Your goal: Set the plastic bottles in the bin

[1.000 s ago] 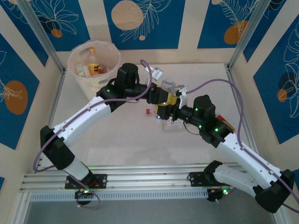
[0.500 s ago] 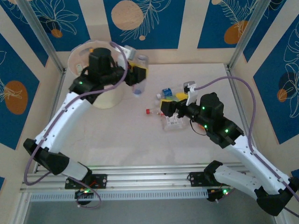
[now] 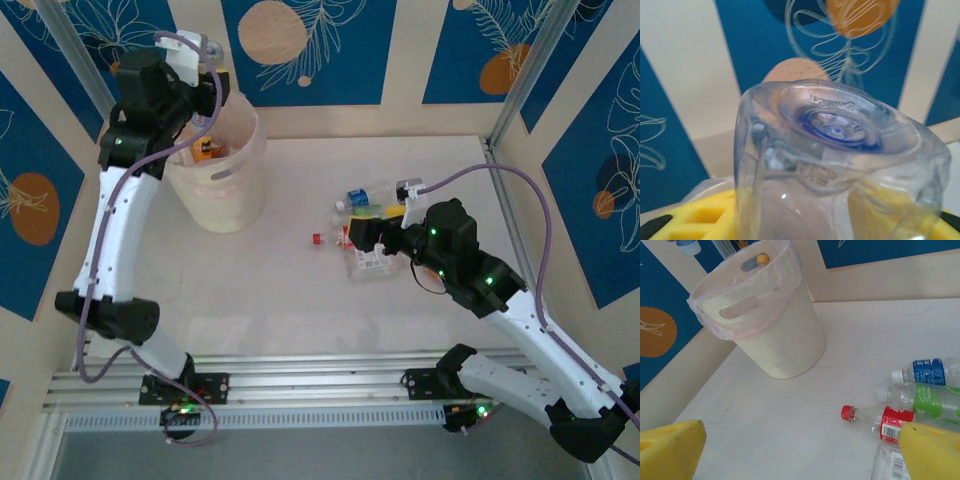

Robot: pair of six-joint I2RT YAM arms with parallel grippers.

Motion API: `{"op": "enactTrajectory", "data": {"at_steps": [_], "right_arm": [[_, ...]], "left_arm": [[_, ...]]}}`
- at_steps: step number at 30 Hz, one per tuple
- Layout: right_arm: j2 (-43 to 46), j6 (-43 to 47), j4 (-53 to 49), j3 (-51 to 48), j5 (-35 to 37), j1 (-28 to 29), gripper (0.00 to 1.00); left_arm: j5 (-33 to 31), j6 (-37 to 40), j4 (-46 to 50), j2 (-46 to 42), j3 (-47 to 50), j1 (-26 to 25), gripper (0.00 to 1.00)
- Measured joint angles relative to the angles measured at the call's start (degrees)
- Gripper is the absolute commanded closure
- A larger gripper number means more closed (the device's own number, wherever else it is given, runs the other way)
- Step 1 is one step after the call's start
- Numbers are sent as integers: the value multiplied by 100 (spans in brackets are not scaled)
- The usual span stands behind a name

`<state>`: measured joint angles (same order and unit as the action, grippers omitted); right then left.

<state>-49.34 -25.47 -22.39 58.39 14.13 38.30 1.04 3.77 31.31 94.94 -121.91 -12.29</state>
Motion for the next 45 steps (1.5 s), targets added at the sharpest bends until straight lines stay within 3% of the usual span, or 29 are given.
{"op": "enactTrajectory", "data": {"at_steps": [7,16,26,28,31,33,39,45], "right_arm": [[-11,-66,-103,0,79,11,1],[-9,-111,-195,0,98,17,1],[37,-153,-308,-4,229,33,1],[63,-173,-374,-4,306,33,1],[81,-232,-498,-2,507,35,1],[68,-291,-643,0,669,35,1],[-55,-435,-1064,68,1060,20,1],[-302,-844,-1738,431,1528,-293,1]], "left_arm": [[-990,127,573,927,-651,212,51],[-2009,-483,1036,1357,-647,570,51],[-2321,-986,378,1357,575,704,49],[-2334,-1091,374,1357,723,734,43],[-2437,-1244,354,1357,785,763,18],[-2535,-1333,341,1357,787,767,8],[-2597,-1392,345,1353,778,767,5],[-2140,-1399,400,1246,509,767,0]]}}
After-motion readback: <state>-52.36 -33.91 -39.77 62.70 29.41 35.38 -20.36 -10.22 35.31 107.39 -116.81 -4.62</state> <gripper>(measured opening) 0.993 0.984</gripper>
